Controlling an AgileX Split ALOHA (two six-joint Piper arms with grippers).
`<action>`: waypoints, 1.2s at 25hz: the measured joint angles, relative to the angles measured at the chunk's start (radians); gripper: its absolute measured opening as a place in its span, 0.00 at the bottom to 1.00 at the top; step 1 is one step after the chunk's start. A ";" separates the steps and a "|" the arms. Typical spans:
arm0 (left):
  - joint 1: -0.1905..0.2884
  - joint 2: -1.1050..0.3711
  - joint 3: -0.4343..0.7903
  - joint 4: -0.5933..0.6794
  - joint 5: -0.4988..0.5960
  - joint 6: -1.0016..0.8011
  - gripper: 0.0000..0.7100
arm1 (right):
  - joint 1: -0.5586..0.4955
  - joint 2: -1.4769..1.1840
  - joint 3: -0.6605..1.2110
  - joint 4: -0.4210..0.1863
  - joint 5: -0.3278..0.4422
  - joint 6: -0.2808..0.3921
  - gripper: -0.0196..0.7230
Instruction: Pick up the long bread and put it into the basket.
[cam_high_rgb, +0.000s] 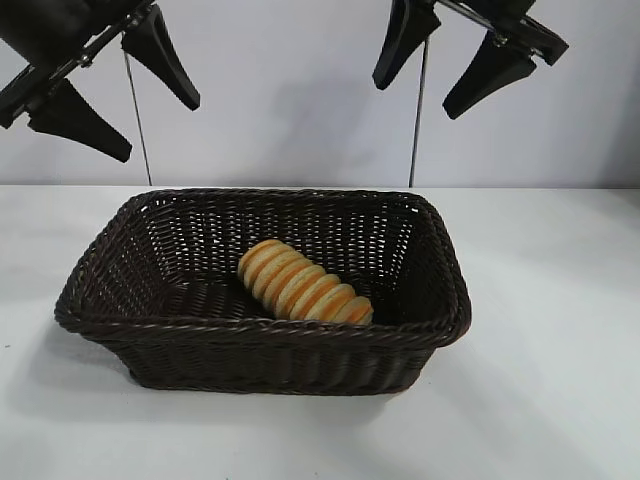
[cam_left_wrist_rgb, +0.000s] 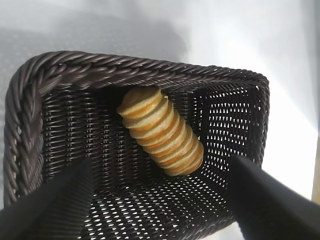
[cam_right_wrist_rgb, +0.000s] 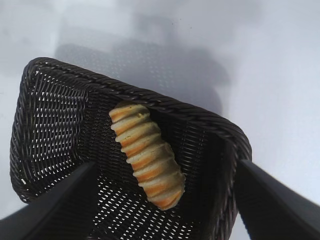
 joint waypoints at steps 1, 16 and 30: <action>0.000 0.000 0.000 0.000 0.000 0.000 0.76 | 0.000 0.000 0.000 0.000 0.000 0.000 0.77; 0.000 0.000 0.000 0.000 0.000 0.000 0.76 | 0.000 0.000 0.000 -0.001 0.033 -0.001 0.77; 0.000 0.000 0.000 0.000 0.001 0.000 0.76 | 0.000 0.000 0.000 -0.001 0.064 -0.001 0.77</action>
